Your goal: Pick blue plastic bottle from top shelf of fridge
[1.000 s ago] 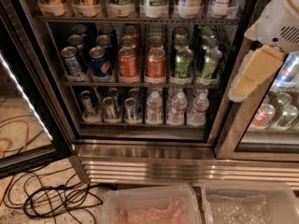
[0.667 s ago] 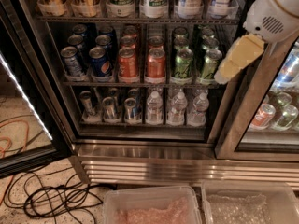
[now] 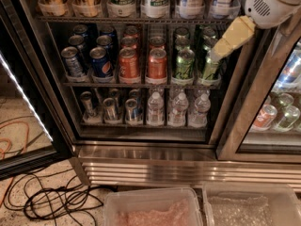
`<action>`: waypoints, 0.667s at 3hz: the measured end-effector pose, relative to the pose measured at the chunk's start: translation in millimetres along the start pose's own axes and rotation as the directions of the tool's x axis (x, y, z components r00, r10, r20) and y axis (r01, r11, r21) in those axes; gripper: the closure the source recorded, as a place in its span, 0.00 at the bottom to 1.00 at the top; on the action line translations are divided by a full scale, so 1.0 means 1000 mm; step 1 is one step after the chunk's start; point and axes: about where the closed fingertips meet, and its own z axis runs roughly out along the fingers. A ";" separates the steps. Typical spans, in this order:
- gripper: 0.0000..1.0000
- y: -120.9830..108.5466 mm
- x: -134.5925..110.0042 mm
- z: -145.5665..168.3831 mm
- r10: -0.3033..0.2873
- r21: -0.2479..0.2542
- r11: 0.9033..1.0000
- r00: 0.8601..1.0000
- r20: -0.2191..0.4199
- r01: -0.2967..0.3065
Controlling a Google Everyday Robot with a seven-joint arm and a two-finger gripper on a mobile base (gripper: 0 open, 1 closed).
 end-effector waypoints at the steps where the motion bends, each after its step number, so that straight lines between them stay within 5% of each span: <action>1: 0.00 0.000 -0.001 0.000 0.043 0.000 0.999 0.999 0.001 -0.043; 2: 0.00 0.008 -0.013 -0.009 0.086 -0.011 0.996 0.993 0.077 -0.085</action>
Offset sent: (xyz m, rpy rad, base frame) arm -0.0020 0.0315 0.0345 0.2160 -0.1407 -0.0827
